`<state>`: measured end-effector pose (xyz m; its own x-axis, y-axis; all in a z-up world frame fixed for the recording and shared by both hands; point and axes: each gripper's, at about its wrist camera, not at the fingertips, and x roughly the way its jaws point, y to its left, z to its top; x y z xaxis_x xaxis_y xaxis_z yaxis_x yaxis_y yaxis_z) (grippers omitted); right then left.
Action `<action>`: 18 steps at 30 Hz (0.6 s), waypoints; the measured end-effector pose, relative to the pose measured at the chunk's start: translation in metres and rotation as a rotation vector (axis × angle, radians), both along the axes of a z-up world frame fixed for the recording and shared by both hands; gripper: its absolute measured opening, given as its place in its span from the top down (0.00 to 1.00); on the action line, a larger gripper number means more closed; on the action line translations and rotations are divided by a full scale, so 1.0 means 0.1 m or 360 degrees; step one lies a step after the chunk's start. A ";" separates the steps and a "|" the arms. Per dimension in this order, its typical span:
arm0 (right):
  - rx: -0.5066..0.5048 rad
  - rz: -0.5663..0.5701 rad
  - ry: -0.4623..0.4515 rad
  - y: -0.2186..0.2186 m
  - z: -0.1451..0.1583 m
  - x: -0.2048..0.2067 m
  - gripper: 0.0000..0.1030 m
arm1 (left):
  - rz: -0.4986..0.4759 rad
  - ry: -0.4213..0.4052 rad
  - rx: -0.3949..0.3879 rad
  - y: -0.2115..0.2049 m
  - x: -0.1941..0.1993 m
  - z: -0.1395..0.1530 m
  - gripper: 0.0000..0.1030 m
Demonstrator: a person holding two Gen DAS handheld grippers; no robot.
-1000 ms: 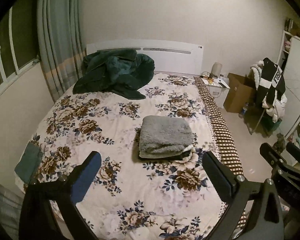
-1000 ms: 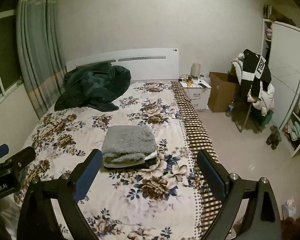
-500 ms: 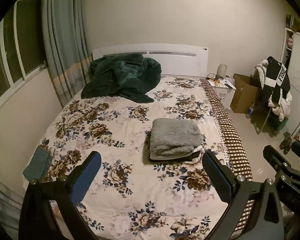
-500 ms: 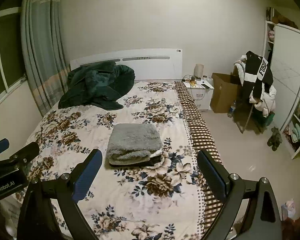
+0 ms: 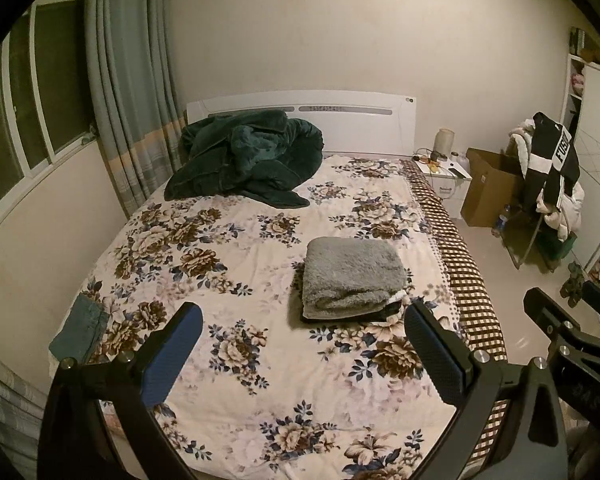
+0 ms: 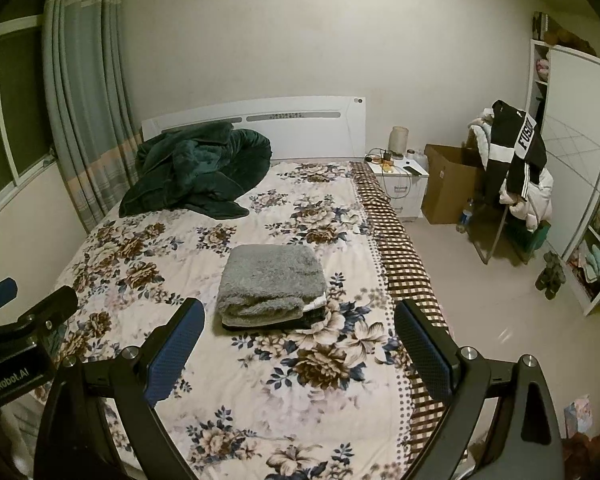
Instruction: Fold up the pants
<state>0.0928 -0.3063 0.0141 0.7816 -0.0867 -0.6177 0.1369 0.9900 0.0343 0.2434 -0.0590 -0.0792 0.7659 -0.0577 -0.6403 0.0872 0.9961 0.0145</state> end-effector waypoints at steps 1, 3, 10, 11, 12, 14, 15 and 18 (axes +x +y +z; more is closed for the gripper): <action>0.0005 0.0002 0.0001 0.00 0.00 0.00 0.05 | -0.0002 -0.0002 0.0001 0.00 -0.02 0.01 0.00; 0.0005 0.0001 -0.0003 0.01 0.01 -0.03 0.05 | 0.0003 -0.0002 0.0005 0.00 -0.02 0.01 0.00; 0.0011 -0.0001 0.0000 0.00 0.03 -0.07 0.05 | 0.0004 -0.0009 0.0011 0.00 -0.05 0.02 0.00; 0.0014 -0.0001 0.0000 0.01 0.03 -0.07 0.05 | 0.0004 -0.0011 0.0011 0.00 -0.05 0.03 0.00; 0.0014 -0.0001 0.0000 0.01 0.03 -0.07 0.05 | 0.0003 -0.0013 0.0012 0.01 -0.06 0.04 0.00; 0.0013 0.0002 0.0003 0.01 0.02 -0.06 0.05 | 0.0002 -0.0012 0.0012 0.01 -0.06 0.04 0.00; 0.0016 0.0004 0.0005 0.00 0.03 -0.07 0.05 | 0.0004 -0.0012 0.0012 0.01 -0.06 0.05 0.00; 0.0013 0.0005 0.0005 0.00 0.03 -0.08 0.05 | 0.0001 -0.0011 0.0011 0.01 -0.05 0.04 0.00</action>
